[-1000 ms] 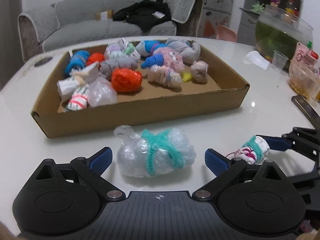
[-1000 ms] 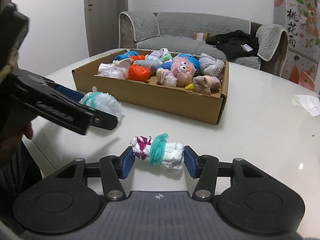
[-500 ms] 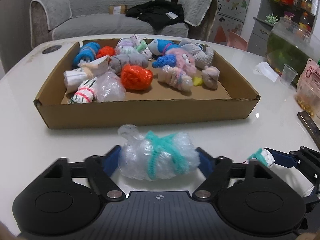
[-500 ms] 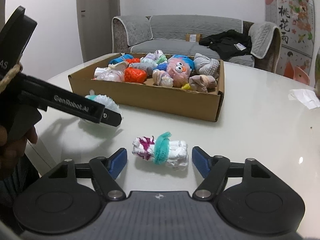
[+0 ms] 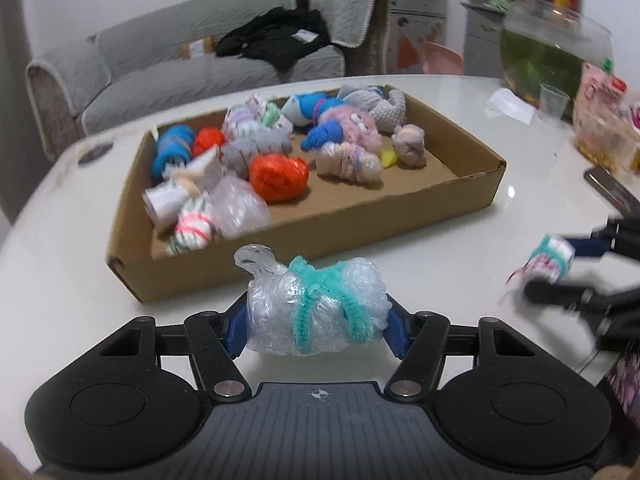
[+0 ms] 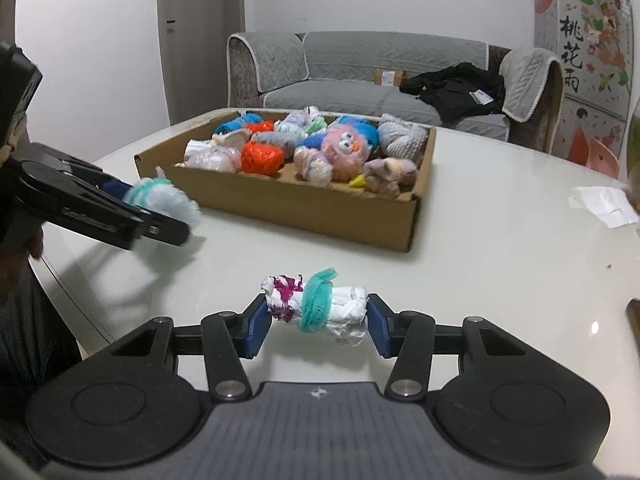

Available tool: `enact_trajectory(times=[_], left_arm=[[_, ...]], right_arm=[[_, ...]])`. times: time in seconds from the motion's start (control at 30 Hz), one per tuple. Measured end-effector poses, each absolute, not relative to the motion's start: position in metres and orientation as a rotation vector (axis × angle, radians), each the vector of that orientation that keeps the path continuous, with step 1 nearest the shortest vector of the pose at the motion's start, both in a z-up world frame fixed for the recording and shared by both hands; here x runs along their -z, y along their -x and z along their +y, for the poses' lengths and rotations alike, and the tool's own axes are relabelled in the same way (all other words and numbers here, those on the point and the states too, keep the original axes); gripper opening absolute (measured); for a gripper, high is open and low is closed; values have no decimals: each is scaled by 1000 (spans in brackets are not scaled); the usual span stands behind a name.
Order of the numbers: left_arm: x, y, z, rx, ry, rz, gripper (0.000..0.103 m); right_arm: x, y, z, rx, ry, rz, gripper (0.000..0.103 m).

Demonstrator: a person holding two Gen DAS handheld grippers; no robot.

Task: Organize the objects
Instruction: 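Grasp the clear bubble-wrap bundle with left tool while right grasps white-pink sock roll, then carry the bubble-wrap bundle and sock roll into the tray and lower them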

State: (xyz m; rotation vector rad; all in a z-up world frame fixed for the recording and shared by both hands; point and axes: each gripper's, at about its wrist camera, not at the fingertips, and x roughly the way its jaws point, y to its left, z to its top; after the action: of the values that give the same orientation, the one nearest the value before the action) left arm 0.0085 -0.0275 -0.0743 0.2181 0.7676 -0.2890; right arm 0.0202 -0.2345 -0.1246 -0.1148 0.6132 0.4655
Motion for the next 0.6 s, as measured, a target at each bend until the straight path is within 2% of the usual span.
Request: enact_trajectory(times=[0.6], left_arm=[[10,-62,-37,356,-351,743,70]], right_arm=[[35,-88,-262,-591,202,487,47]])
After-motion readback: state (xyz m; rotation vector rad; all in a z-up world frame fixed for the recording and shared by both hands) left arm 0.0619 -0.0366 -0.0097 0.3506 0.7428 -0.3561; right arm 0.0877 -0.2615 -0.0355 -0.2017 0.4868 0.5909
